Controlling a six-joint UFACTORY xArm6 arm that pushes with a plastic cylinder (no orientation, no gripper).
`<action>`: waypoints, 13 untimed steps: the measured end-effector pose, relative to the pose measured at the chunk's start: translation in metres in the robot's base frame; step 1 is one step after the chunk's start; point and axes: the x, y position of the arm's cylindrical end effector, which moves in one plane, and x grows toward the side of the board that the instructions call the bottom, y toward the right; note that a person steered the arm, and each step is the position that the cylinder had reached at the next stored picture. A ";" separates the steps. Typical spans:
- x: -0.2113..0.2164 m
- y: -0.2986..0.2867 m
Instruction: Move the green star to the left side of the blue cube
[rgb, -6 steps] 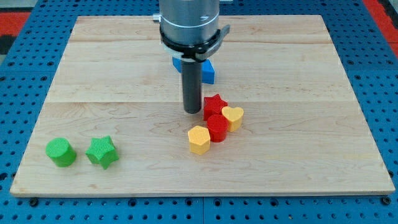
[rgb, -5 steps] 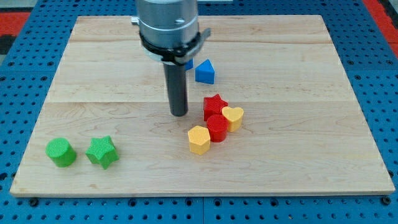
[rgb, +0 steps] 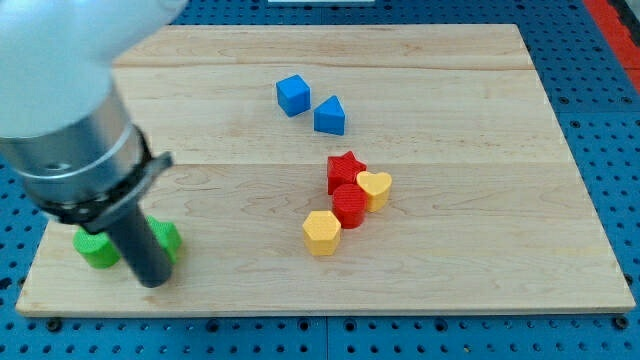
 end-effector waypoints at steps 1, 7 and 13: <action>-0.017 0.005; -0.109 -0.053; -0.224 -0.036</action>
